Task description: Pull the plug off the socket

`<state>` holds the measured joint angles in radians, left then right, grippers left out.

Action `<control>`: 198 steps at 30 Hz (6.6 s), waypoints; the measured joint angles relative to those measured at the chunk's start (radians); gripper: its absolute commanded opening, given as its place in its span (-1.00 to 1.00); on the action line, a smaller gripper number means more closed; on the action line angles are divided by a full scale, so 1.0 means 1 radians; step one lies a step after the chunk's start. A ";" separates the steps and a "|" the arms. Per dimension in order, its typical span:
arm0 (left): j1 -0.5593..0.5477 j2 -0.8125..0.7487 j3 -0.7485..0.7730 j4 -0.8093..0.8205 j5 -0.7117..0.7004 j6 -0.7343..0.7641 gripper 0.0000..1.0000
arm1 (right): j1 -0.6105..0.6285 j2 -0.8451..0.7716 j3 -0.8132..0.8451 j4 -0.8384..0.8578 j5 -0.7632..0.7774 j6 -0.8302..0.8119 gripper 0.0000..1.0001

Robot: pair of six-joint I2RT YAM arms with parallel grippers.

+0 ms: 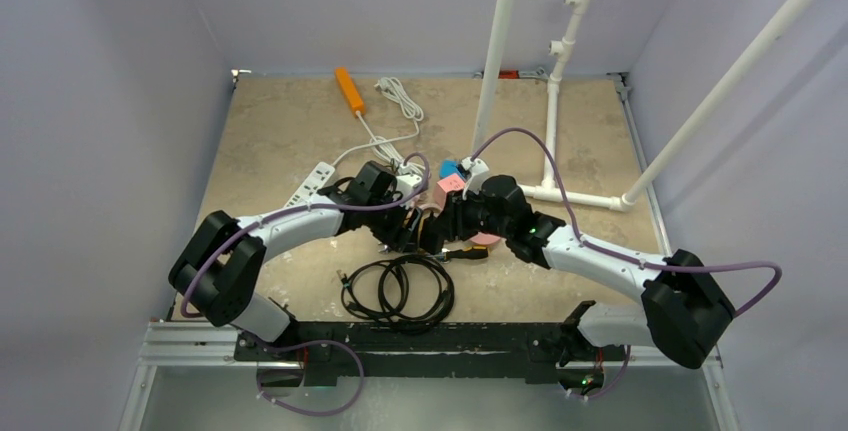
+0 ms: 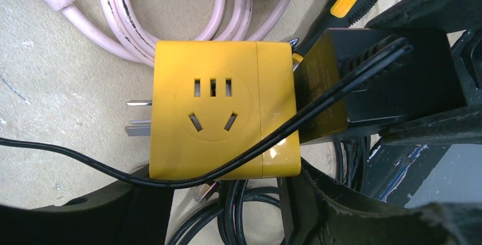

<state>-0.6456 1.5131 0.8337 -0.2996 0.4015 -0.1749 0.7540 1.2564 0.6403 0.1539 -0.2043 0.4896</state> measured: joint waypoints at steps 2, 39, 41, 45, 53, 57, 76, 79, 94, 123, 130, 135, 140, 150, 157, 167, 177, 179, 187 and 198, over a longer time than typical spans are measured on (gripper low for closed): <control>0.000 0.003 0.000 0.000 0.004 -0.001 -1.00 | -0.001 0.000 0.000 -0.003 -0.002 0.000 -0.22; 0.174 -0.145 -0.008 0.066 0.000 -0.078 -1.00 | -0.062 0.099 -0.048 0.478 -0.109 -0.086 0.55; 0.174 -0.149 -0.008 0.066 0.001 -0.078 -1.00 | -0.062 0.103 -0.048 0.494 -0.109 -0.083 0.48; 0.174 -0.152 -0.008 0.066 0.008 -0.077 -1.00 | -0.062 0.130 -0.048 0.526 -0.113 -0.079 0.40; 0.174 -0.153 -0.012 0.068 0.038 -0.077 -1.00 | -0.062 0.164 -0.049 0.560 -0.135 -0.066 0.17; 0.174 -0.153 -0.013 0.068 0.046 -0.077 -1.00 | -0.062 0.175 -0.050 0.586 -0.137 -0.056 0.01; 0.179 -0.152 -0.015 0.069 0.048 -0.080 -1.00 | -0.054 0.245 -0.046 0.627 -0.156 -0.025 -0.68; 0.181 -0.152 -0.015 0.068 0.039 -0.085 -1.00 | -0.054 0.251 -0.045 0.625 -0.150 -0.021 -1.00; 0.107 -0.177 -0.016 0.050 -0.134 -0.063 -1.00 | -0.047 0.246 -0.036 0.577 -0.098 -0.017 -1.00; 0.214 -0.176 -0.030 0.111 0.045 -0.129 -1.00 | -0.022 0.222 -0.059 0.636 -0.011 0.009 -1.00; 0.180 -0.176 -0.030 0.097 -0.011 -0.097 -1.00 | -0.021 0.224 -0.058 0.617 -0.007 0.008 -1.00; 0.120 -0.176 -0.027 0.069 -0.127 -0.051 -1.00 | -0.019 0.231 -0.058 0.589 -0.012 0.008 -1.00; 0.074 -0.176 -0.017 0.034 -0.234 -0.021 -1.00 | -0.019 0.231 -0.058 0.567 -0.019 0.008 -1.00; 0.063 -0.177 -0.011 -0.008 -0.262 -0.005 -1.00 | -0.027 0.231 -0.058 0.554 0.005 0.004 -1.00; 0.065 -0.180 -0.011 -0.021 -0.274 -0.005 -1.00 | -0.028 0.231 -0.058 0.549 0.028 0.003 -1.00; 0.222 -0.119 0.023 -0.085 -0.359 -0.034 -1.00 | -0.029 0.119 -0.058 0.435 0.218 -0.016 -1.00; 0.286 -0.031 0.048 -0.157 -0.391 -0.050 -1.00 | -0.032 0.147 -0.034 0.366 0.299 -0.020 -1.00; 0.289 -0.024 0.056 -0.159 -0.391 -0.051 -1.00 | -0.032 0.176 -0.026 0.348 0.294 -0.019 -1.00; 0.306 -0.017 0.063 -0.164 -0.391 -0.050 -0.95 | -0.032 0.222 -0.002 0.311 0.251 -0.019 -0.84; 0.309 -0.009 0.072 -0.168 -0.391 -0.050 0.09 | -0.032 0.287 0.041 0.273 0.215 -0.021 0.13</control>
<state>-0.3367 1.5040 0.9062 -0.4675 0.0109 -0.2253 0.7216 1.5436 0.6815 0.4271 0.0105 0.4686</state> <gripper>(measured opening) 0.583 0.491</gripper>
